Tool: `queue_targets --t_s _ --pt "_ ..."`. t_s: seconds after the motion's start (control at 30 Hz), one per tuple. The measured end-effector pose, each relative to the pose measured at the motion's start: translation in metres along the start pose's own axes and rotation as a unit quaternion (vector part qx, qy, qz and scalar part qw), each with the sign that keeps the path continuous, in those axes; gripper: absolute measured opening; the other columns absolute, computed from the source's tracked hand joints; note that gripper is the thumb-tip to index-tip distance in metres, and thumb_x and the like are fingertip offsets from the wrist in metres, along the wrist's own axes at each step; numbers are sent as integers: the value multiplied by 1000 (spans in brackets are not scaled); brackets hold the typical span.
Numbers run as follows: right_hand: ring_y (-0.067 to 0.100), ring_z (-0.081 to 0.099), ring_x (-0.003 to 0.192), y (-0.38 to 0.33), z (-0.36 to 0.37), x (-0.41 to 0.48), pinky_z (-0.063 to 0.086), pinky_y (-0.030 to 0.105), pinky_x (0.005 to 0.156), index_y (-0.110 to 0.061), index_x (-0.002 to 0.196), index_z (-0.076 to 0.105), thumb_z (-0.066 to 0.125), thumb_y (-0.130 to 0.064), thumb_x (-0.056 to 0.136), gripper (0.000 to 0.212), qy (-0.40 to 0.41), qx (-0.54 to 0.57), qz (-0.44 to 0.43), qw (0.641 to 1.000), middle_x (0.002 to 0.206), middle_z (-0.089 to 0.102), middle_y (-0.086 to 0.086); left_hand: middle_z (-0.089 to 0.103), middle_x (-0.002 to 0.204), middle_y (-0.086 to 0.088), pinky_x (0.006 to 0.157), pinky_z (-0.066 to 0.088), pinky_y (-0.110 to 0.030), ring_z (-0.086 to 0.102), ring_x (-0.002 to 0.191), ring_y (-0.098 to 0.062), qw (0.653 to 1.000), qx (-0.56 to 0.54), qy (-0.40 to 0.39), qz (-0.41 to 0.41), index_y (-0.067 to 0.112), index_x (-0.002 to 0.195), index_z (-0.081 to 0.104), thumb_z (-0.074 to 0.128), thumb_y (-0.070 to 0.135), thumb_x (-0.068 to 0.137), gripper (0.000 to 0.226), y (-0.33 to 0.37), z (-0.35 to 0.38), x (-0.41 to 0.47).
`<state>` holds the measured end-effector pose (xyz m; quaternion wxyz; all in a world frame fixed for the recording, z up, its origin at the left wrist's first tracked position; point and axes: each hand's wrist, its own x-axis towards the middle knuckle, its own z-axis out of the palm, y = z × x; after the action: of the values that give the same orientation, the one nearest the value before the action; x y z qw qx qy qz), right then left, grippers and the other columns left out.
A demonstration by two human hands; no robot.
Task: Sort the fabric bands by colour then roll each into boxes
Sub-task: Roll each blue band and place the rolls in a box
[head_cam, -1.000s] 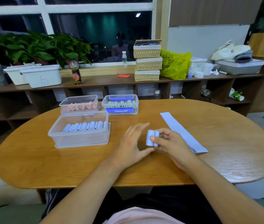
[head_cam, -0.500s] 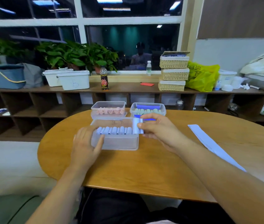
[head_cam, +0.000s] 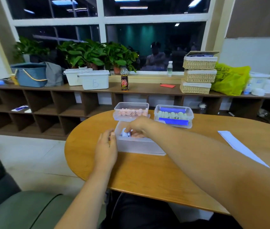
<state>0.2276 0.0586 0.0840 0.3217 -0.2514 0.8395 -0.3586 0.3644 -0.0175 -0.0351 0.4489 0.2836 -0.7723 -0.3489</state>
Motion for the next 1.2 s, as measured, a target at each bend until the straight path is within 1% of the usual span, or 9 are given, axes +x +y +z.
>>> queue_targets --t_s 0.13,0.2,0.3,0.43,0.53,0.67,0.83,1.0,1.2 --pt "17 50 77 -19 9 -15 41 30 85 -13 81 58 70 -24 102 26 -26 -230 -15 973 92 61 6 67 119 9 89 49 -34 61 110 -11 1000 -17 -9 1 30 129 66 44 34 112 28 -8 2 5" --pt "20 50 93 -25 8 -25 41 33 88 -10 104 64 68 -21 103 11 -22 -298 -46 953 99 56 7 69 119 10 89 51 -36 62 110 -12 1000 -16 -10 2 30 128 66 43 35 112 28 -7 1 5" --pt "23 47 108 -28 11 -32 44 37 106 -4 139 61 63 -17 105 36 -47 -345 -72 935 117 55 12 69 115 16 85 52 -34 63 106 -7 1000 -28 -11 -2 33 126 66 43 36 112 27 -5 1 3" --pt "25 49 112 -35 21 -29 40 34 94 -8 119 66 60 -19 106 18 -90 -407 -92 904 122 52 11 69 113 17 82 50 -30 62 104 -3 999 -34 -11 -2 34 125 66 43 35 112 26 -2 -1 1" --pt "29 54 116 -35 28 -23 42 35 97 -1 141 62 61 -17 106 39 -100 -472 -108 869 141 59 19 69 113 18 83 51 -28 61 104 -1 999 -37 -9 -2 34 124 67 45 34 112 25 -3 -1 1" --pt "32 54 131 -34 30 -18 41 37 97 -5 142 62 64 -21 104 41 -108 -505 -113 849 143 58 17 68 113 19 83 52 -29 61 104 0 999 -41 -15 -9 35 125 66 44 36 113 25 -3 -1 0" --pt "25 49 109 -35 30 -21 41 37 98 -5 140 63 64 -19 104 38 -104 -479 -114 864 119 52 10 68 115 20 84 50 -26 62 106 -1 999 -35 -17 -4 35 127 65 42 38 113 27 -2 -1 0" --pt "24 49 105 -34 31 -15 42 37 94 -8 129 63 64 -17 104 27 -104 -496 -100 856 114 51 9 68 116 19 85 53 -29 62 107 -2 999 -29 -21 -7 36 129 65 41 41 112 30 -4 -2 0" --pt "22 54 104 -32 31 3 47 40 94 -20 117 56 66 -33 101 23 -69 -439 -66 893 112 55 6 67 116 18 87 56 -33 62 108 -4 999 -21 -23 -7 37 129 64 40 45 112 31 -4 -2 0"
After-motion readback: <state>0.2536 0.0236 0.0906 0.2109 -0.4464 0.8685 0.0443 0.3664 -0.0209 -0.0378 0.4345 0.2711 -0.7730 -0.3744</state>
